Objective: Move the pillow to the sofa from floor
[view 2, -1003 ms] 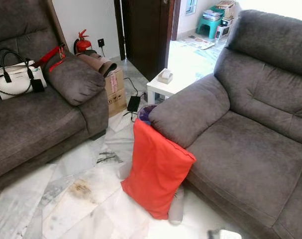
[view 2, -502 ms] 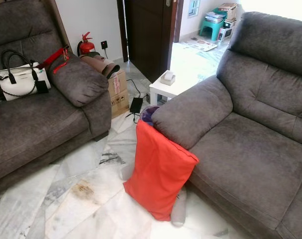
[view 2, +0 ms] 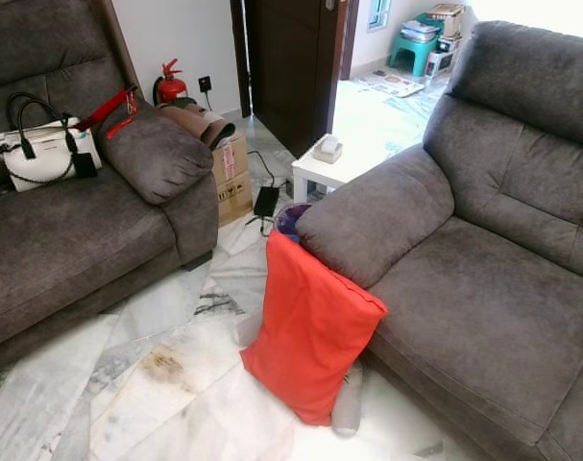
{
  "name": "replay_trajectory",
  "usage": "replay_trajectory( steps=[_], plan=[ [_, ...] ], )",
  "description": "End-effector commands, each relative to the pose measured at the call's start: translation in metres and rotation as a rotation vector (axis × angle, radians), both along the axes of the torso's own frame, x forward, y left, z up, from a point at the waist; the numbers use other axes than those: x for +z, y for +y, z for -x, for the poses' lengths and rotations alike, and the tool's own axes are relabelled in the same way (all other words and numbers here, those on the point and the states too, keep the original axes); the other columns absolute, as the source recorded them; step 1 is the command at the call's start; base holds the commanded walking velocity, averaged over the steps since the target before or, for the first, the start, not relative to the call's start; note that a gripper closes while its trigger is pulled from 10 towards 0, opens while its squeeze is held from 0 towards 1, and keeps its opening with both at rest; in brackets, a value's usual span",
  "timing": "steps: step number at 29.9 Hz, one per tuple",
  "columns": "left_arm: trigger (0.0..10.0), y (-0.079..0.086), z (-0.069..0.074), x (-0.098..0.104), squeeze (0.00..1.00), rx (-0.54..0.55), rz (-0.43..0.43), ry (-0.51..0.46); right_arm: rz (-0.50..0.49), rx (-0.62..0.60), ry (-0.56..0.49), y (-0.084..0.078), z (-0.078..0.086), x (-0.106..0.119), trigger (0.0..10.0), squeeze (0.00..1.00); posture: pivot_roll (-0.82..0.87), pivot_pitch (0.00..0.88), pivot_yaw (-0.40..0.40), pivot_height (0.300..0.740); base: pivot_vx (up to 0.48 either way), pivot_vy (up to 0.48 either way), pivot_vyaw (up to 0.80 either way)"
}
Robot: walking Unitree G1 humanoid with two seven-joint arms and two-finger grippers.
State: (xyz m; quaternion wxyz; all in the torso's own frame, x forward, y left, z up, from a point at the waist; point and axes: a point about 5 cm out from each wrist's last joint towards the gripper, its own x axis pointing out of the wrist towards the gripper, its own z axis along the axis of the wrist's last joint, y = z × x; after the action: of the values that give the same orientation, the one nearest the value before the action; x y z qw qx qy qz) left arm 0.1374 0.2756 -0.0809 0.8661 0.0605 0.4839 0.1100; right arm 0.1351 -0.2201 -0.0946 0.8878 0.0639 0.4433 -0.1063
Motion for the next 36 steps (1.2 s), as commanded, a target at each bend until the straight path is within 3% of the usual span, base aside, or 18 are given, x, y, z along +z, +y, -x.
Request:
replay_trajectory(
  steps=[1, 36],
  plan=[
    [10.0, 0.0023, 0.0039, -0.001, 0.0, 0.003, -0.002, 0.026, -0.006, 0.004, 0.018, 0.002, 0.0034, -0.0019, 10.0, 0.0, 0.07, 0.093, 0.033, 0.74, 0.247, 0.0, 0.0],
    [10.0, 0.002, 0.0028, -0.0007, 0.0, 0.004, 0.002, 0.021, -0.012, 0.003, 0.004, 0.006, -0.0034, -0.0005, 10.0, 0.0, 0.07, 0.093, 0.035, 0.74, 0.274, 0.0, 0.0]
  ],
)
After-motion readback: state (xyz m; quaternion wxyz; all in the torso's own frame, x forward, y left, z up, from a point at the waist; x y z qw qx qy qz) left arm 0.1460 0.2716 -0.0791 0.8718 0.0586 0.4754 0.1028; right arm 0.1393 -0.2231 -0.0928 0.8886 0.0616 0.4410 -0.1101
